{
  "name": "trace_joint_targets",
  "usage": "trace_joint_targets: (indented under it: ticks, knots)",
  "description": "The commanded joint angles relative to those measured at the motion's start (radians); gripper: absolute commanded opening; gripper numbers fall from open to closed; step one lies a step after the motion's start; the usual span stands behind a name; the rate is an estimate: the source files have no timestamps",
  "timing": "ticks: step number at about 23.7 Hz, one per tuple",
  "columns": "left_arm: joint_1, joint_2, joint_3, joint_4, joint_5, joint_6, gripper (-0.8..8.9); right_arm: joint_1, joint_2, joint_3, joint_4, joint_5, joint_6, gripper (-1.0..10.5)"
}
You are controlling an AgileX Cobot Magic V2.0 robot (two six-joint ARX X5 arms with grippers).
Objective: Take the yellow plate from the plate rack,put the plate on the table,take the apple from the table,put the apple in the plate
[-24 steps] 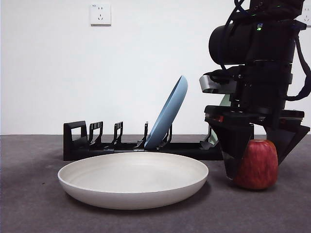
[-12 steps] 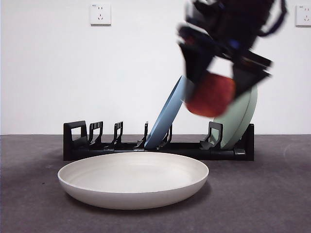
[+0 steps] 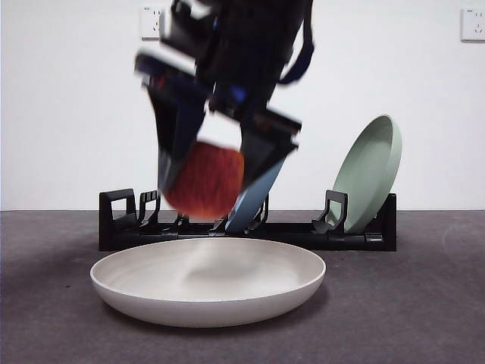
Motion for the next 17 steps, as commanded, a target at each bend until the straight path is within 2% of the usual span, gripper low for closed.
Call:
trace_joint_targets:
  ticks: [1, 4, 7, 13, 15, 17]
  knots:
    - [0.002, -0.001, -0.005, -0.007, -0.003, 0.011, 3.14, 0.003, 0.062, 0.002, 0.006, 0.003, 0.008, -0.1]
    - [0.002, -0.001, -0.005, -0.012, -0.003, 0.011, 3.14, 0.004, 0.120, 0.002, 0.002, 0.054, 0.005, 0.0]
    - [0.002, -0.001, -0.005, -0.023, -0.004, 0.011, 3.14, 0.004, 0.127, 0.002, 0.002, 0.051, 0.005, 0.3]
    - [0.002, -0.001, -0.005, -0.031, -0.004, 0.011, 3.14, 0.004, 0.127, 0.002, 0.001, 0.053, 0.005, 4.6]
    - [0.002, -0.001, -0.005, -0.032, -0.004, 0.011, 3.14, 0.004, 0.127, 0.002, 0.001, 0.054, 0.005, 5.2]
    - [0.002, -0.001, -0.005, -0.032, -0.004, 0.011, 3.14, 0.004, 0.127, 0.002, 0.001, 0.054, 0.005, 5.4]
